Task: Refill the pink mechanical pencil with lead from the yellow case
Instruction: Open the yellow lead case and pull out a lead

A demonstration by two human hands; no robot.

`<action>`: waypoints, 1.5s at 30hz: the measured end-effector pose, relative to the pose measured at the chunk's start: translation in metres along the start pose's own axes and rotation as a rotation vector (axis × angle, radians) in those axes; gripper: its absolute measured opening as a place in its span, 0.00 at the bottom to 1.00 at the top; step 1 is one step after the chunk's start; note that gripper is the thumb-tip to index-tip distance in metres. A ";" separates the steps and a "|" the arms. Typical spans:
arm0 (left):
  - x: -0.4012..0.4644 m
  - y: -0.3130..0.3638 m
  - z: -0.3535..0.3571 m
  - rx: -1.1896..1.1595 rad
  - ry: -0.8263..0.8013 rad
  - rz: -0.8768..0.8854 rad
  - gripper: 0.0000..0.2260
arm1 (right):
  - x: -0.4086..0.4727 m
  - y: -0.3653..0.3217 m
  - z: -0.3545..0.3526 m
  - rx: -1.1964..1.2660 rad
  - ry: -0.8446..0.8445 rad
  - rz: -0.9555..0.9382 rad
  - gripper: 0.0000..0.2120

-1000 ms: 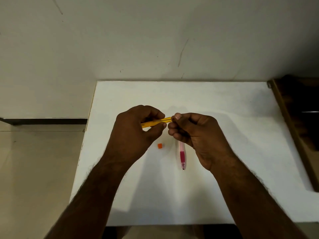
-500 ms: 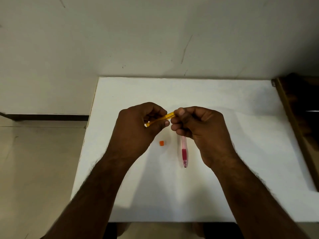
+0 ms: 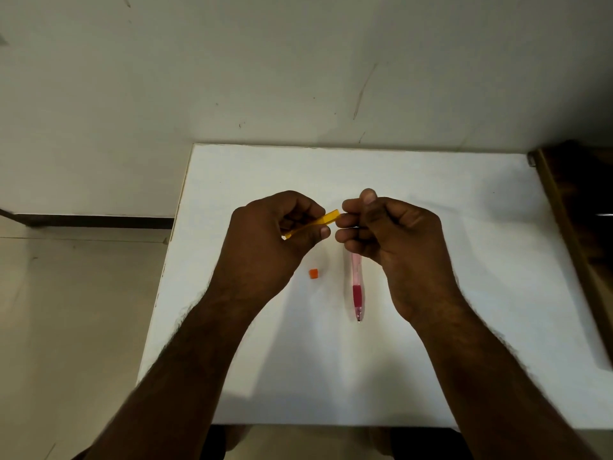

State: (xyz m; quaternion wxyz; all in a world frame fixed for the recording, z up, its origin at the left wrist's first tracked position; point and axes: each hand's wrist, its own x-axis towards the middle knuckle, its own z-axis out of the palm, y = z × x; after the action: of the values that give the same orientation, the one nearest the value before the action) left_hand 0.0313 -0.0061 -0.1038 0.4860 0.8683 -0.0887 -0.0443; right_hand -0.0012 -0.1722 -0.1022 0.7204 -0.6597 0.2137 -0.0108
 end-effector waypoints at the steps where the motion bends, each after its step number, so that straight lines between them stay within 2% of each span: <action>1: 0.000 0.000 0.000 -0.001 0.000 -0.003 0.06 | 0.000 0.000 0.000 0.016 -0.004 0.013 0.12; 7: 0.000 0.000 -0.001 -0.008 0.006 -0.009 0.06 | 0.001 -0.001 -0.001 0.108 -0.027 0.136 0.11; 11: 0.000 0.000 -0.002 0.024 0.012 -0.006 0.06 | 0.002 0.001 -0.002 0.134 -0.026 0.170 0.06; 17: -0.001 -0.001 -0.002 0.058 0.013 -0.006 0.06 | 0.003 0.004 -0.001 0.099 -0.030 0.111 0.03; 34: 0.000 -0.009 0.001 0.128 -0.003 -0.028 0.06 | 0.009 0.010 -0.009 -0.214 0.107 -0.161 0.08; 40: 0.000 -0.023 0.007 0.229 0.033 -0.051 0.06 | 0.016 0.004 -0.027 -0.223 0.222 -0.168 0.10; 45: 0.000 -0.031 0.016 0.301 -0.012 -0.094 0.06 | 0.017 0.002 -0.031 -0.162 0.262 -0.131 0.11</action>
State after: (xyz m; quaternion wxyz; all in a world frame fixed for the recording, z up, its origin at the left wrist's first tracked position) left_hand 0.0319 -0.0038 -0.1385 0.3473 0.9342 -0.0564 -0.0584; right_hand 0.0041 -0.2061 -0.1103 0.6285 -0.7213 0.2623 -0.1263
